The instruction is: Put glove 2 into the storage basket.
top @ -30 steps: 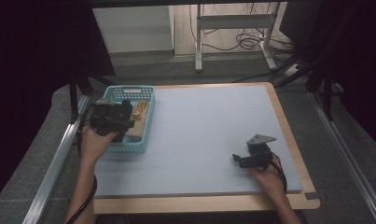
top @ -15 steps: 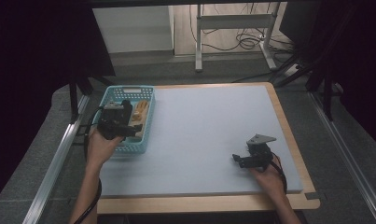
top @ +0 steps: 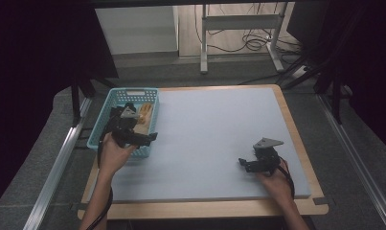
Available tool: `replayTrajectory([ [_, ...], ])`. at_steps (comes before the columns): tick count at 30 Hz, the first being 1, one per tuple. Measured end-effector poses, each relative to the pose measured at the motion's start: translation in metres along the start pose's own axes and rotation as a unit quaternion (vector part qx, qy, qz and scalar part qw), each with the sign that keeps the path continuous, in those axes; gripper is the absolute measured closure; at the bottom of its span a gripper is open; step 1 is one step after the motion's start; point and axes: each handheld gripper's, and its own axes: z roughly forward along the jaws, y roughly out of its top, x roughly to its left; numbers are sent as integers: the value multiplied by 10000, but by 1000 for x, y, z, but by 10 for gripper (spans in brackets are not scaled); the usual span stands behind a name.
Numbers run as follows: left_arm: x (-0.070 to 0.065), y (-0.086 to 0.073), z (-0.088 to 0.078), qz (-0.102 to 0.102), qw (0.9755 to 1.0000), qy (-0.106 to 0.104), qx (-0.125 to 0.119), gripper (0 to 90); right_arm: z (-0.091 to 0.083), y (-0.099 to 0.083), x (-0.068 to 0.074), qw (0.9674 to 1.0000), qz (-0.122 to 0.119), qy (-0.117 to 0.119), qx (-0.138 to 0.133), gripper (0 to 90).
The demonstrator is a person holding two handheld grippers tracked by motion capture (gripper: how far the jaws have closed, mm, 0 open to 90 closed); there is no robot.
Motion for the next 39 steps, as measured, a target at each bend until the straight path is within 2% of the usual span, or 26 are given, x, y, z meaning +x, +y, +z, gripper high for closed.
replayTrajectory([
  [6, -16, 2, 8, 103, 9998, -140, -56, 0, 0, 0, 0, 10000, -9, -3, 0, 164],
  [11, -31, 4, 14, 271, 9994, -221, -32, 0, 0, 0, 0, 10000, -1, -7, -1, 164],
  [20, -54, 7, 20, 460, 9979, -448, -131, 0, 0, 0, 0, 10000, 3, -6, 0, 164],
  [39, -87, -3, 32, 629, 9943, -818, -278, 0, 0, 0, 0, 10000, 9, -2, -4, 164],
])
